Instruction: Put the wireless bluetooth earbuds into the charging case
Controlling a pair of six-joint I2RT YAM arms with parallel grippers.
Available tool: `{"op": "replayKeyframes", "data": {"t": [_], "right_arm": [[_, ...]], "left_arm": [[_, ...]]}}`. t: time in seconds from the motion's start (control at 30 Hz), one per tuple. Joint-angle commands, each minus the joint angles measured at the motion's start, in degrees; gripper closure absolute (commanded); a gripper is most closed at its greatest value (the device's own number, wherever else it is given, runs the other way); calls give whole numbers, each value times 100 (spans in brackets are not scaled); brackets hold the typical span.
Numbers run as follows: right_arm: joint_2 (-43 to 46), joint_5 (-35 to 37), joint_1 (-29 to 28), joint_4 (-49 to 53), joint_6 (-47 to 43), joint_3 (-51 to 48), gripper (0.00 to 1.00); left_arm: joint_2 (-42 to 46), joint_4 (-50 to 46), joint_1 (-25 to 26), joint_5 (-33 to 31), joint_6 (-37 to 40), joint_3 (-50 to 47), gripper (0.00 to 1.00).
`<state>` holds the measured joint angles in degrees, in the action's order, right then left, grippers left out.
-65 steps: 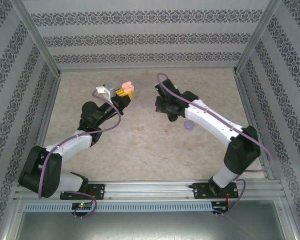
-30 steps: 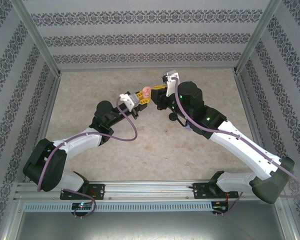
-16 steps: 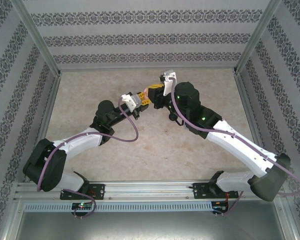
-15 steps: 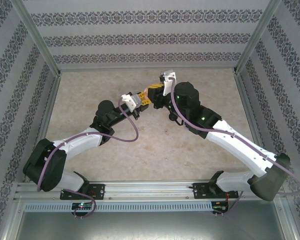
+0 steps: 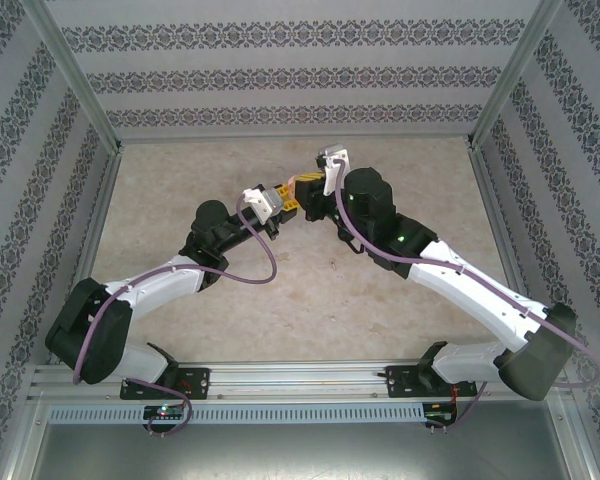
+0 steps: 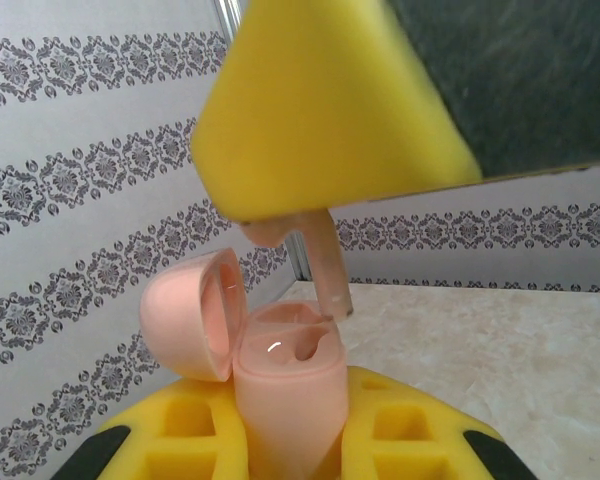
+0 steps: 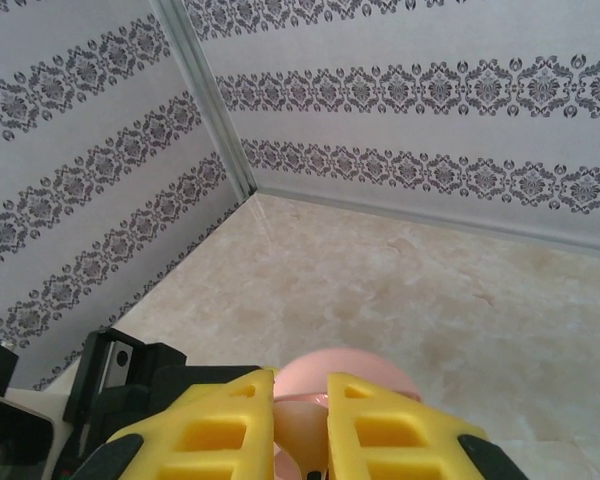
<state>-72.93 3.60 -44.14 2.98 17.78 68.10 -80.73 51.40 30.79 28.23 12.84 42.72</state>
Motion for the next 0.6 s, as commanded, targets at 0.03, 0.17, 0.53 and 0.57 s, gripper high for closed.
{"op": "replayKeyframes", "data": {"t": [0.03, 0.17, 0.53, 0.57], "right_arm": [[-81, 76, -1, -205, 48, -88, 84], [-108, 53, 61, -248, 85, -117, 85], [-121, -153, 116, -250, 138, -208, 87], [-117, -229, 119, -247, 123, -230, 87]], "left_arm": [[214, 71, 85, 122, -102, 178, 100], [250, 40, 88, 199, -117, 167, 100], [306, 20, 121, 214, -159, 203, 100], [298, 20, 121, 216, -161, 214, 100]]}}
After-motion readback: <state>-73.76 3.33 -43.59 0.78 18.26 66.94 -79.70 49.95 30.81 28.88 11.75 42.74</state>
